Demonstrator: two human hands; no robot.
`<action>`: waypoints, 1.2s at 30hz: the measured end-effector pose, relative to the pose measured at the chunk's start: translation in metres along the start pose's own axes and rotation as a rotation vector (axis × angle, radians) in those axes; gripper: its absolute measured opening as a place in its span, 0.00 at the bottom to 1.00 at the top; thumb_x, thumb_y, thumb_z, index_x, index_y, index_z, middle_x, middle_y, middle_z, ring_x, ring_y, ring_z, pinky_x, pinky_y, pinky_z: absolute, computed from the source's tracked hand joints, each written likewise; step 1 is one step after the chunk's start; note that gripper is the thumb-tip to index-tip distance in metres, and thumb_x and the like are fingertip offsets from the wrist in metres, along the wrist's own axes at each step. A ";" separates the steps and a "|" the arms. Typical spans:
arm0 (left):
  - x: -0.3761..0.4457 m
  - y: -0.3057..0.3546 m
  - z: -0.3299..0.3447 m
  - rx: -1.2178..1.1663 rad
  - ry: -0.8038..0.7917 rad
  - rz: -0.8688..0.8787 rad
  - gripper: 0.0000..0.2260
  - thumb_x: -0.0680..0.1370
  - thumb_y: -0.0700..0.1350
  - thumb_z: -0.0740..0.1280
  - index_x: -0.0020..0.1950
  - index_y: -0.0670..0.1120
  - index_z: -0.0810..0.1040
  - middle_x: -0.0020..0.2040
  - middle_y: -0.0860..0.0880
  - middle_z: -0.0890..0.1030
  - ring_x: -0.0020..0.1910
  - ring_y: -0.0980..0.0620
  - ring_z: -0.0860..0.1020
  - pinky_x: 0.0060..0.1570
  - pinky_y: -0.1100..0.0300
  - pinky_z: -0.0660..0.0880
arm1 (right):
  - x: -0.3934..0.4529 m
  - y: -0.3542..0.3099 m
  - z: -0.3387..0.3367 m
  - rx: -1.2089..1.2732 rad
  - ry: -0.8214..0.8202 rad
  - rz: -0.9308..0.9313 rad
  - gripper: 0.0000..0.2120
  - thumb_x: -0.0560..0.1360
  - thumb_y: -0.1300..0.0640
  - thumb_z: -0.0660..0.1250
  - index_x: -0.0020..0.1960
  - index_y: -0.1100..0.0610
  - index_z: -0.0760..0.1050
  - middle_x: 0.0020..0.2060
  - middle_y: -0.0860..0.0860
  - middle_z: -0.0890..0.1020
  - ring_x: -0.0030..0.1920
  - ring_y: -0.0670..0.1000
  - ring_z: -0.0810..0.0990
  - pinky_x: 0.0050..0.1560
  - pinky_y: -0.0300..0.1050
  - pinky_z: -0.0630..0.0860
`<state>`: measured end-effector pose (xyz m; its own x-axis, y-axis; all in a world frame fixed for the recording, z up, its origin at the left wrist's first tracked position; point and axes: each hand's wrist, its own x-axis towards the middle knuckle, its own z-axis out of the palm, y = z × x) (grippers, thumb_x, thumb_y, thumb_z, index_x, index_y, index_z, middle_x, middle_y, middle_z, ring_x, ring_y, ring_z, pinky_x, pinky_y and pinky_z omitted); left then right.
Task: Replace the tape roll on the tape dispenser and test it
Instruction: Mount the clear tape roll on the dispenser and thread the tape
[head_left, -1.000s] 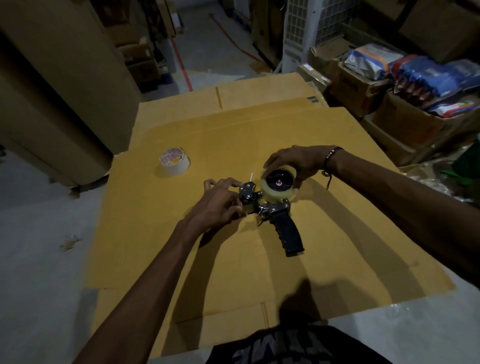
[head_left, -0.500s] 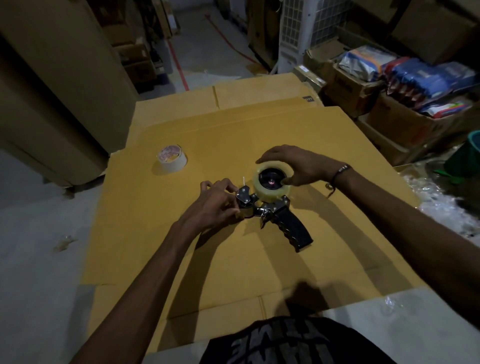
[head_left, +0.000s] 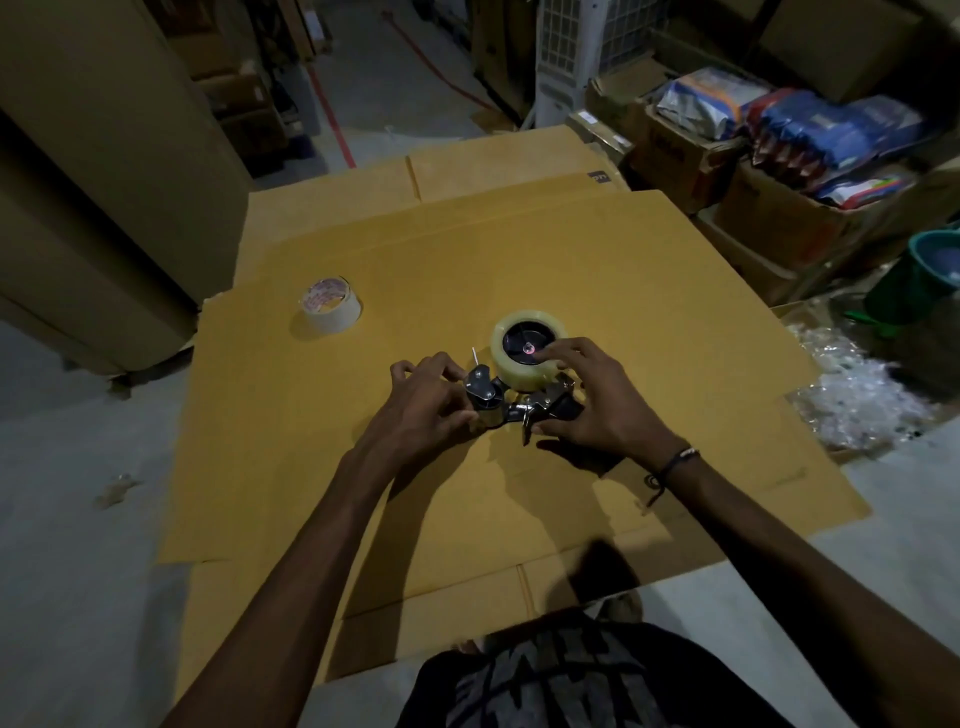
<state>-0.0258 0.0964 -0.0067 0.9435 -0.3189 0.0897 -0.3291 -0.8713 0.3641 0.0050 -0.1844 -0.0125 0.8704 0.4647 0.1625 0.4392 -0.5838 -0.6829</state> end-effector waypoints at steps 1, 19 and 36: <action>-0.002 0.001 0.000 -0.006 0.003 0.004 0.04 0.77 0.50 0.75 0.46 0.50 0.86 0.60 0.51 0.76 0.66 0.53 0.72 0.59 0.57 0.51 | -0.003 0.001 0.007 -0.002 0.011 0.000 0.42 0.64 0.46 0.85 0.74 0.50 0.73 0.72 0.49 0.71 0.70 0.50 0.73 0.70 0.51 0.75; -0.009 -0.006 0.008 -0.115 -0.020 -0.009 0.13 0.75 0.63 0.66 0.44 0.57 0.85 0.59 0.58 0.73 0.65 0.55 0.71 0.59 0.55 0.55 | -0.009 -0.016 0.039 -0.053 0.273 0.169 0.42 0.62 0.38 0.82 0.71 0.46 0.70 0.71 0.49 0.67 0.68 0.52 0.69 0.63 0.50 0.74; -0.005 0.026 0.016 -0.170 0.132 -0.223 0.39 0.66 0.73 0.70 0.70 0.53 0.72 0.66 0.55 0.79 0.64 0.52 0.76 0.67 0.48 0.65 | -0.035 -0.001 0.022 0.226 0.268 0.421 0.16 0.77 0.42 0.74 0.58 0.51 0.78 0.53 0.46 0.82 0.52 0.48 0.84 0.47 0.45 0.83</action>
<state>-0.0398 0.0694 -0.0121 0.9922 -0.0657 0.1057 -0.1126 -0.8360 0.5371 -0.0314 -0.1852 -0.0333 0.9998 0.0184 -0.0022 0.0076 -0.5116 -0.8592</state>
